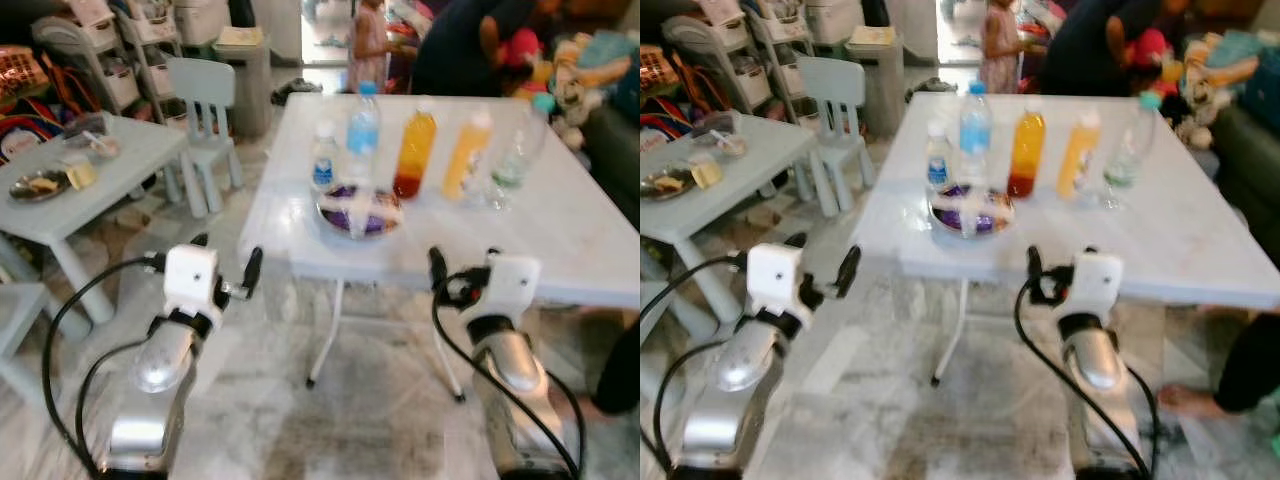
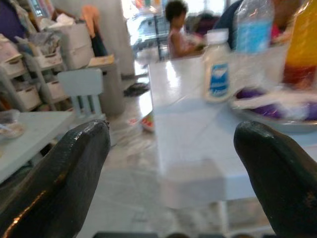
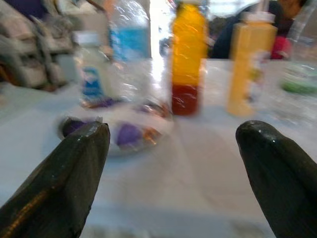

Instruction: Restocking fridge

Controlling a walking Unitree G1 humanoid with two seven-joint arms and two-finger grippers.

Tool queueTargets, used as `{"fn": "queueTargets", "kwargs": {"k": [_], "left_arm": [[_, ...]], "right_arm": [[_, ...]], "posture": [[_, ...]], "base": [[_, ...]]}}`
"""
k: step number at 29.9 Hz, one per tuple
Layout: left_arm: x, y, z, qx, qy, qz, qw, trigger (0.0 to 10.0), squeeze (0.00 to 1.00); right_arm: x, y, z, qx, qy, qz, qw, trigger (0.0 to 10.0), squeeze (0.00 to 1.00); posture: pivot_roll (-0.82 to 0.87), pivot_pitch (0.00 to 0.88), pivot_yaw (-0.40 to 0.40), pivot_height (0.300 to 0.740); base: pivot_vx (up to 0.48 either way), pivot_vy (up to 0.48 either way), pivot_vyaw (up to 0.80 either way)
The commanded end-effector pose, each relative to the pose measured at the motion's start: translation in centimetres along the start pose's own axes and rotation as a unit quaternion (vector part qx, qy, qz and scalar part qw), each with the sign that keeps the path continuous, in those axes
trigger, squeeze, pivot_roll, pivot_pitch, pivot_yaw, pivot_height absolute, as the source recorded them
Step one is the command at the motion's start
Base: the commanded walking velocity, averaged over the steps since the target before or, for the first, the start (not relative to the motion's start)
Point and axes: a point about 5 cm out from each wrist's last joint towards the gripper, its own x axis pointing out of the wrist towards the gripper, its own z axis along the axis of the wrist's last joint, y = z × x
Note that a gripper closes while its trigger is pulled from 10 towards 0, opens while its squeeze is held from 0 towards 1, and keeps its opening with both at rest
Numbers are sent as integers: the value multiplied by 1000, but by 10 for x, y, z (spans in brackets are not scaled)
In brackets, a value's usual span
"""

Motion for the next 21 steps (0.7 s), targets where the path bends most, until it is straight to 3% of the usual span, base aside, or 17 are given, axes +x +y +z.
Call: {"fn": "queueTargets", "kwargs": {"k": [1, 7, 9, 13, 18, 21], "left_arm": [[5, -10, 6, -7, -13, -16, 1000, 10000, 0], [7, -10, 7, -2, -15, -17, 1000, 10000, 0], [7, -10, 7, -2, -15, -16, 1000, 10000, 0], [8, -9, 7, 4, -14, -13, 1000, 10000, 0], [8, -5, 5, 49, 3, -2, 999, 10000, 0], [8, -7, 4, 44, 5, -14, 999, 10000, 0]], "right_arm": [[-2, -13, -1, -8, 6, -26, 1000, 10000, 0], [-2, -4, -1, 28, 7, -15, 999, 10000, 0], [-2, -5, -1, 20, 6, -14, 1000, 10000, 0], [-2, -5, 1, 25, -4, -17, 1000, 10000, 0], [0, -3, 2, 33, -4, -8, 999, 10000, 0], [-1, -2, 0, 34, 2, -8, 999, 10000, 0]], "posture": [[42, 0, 21, 740], [43, 0, 22, 740], [45, 0, 20, 740], [48, 0, 17, 740], [55, 8, 12, 740], [56, 8, 12, 740]], "base": [[450, 0, 0], [447, 0, 0], [307, 0, 0], [0, 0, 0], [0, 0, 0], [0, 0, 0]]}}
